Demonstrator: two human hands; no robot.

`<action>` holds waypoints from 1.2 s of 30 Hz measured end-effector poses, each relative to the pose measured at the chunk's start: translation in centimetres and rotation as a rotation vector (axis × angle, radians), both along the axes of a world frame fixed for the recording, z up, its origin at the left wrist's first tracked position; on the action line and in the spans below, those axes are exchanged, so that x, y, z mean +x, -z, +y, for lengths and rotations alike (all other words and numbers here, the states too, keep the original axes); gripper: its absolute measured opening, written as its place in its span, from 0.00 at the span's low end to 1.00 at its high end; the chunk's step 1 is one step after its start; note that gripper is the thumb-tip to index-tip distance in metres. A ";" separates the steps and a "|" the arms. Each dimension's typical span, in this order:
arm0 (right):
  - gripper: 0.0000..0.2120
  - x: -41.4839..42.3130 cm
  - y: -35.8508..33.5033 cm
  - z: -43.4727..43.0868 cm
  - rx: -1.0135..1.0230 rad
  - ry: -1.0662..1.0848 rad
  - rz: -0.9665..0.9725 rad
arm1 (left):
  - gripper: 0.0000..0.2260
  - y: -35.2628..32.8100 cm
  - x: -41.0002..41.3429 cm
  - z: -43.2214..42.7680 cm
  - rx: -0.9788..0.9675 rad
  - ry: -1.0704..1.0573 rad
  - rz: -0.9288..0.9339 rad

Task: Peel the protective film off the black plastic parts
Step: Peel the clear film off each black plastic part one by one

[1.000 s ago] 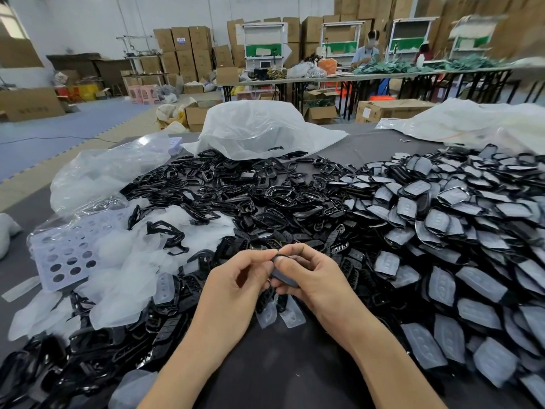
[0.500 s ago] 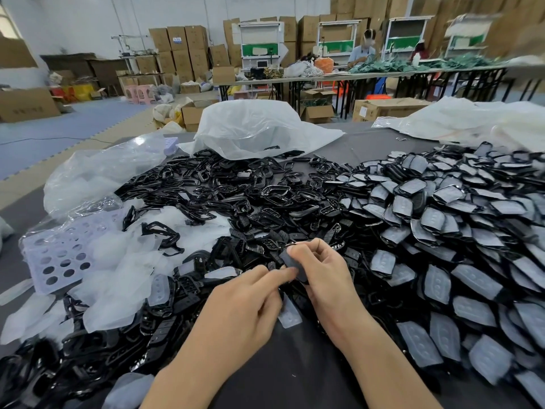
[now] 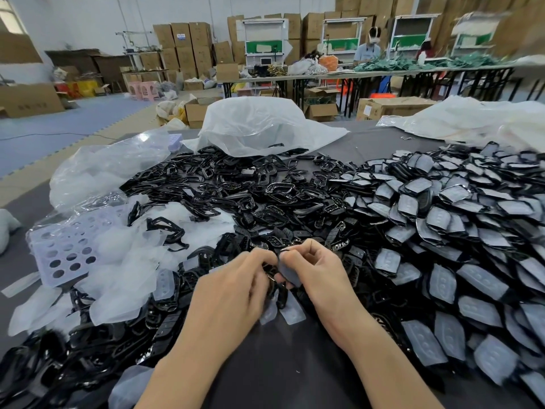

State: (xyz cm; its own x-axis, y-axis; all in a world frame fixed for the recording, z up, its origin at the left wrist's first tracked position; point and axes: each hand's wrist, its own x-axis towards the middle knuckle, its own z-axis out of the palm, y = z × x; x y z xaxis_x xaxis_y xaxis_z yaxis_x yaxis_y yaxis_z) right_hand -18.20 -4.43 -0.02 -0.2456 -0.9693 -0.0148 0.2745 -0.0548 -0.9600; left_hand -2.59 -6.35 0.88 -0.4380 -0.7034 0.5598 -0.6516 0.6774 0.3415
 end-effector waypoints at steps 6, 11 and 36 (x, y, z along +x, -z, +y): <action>0.07 0.0 -0.1 0.0 0.011 -0.001 -0.072 | 0.15 0.0 0.3 0.2 0.007 0.055 0.056; 0.05 -0.7 -0.3 -0.2 0.030 0.081 -0.216 | 0.16 0.7 -1.4 1.6 -0.032 0.258 -0.105; 0.11 -2.1 -1.7 1.9 -0.073 -0.035 0.260 | 0.11 1.3 -0.8 -0.9 0.475 0.092 0.671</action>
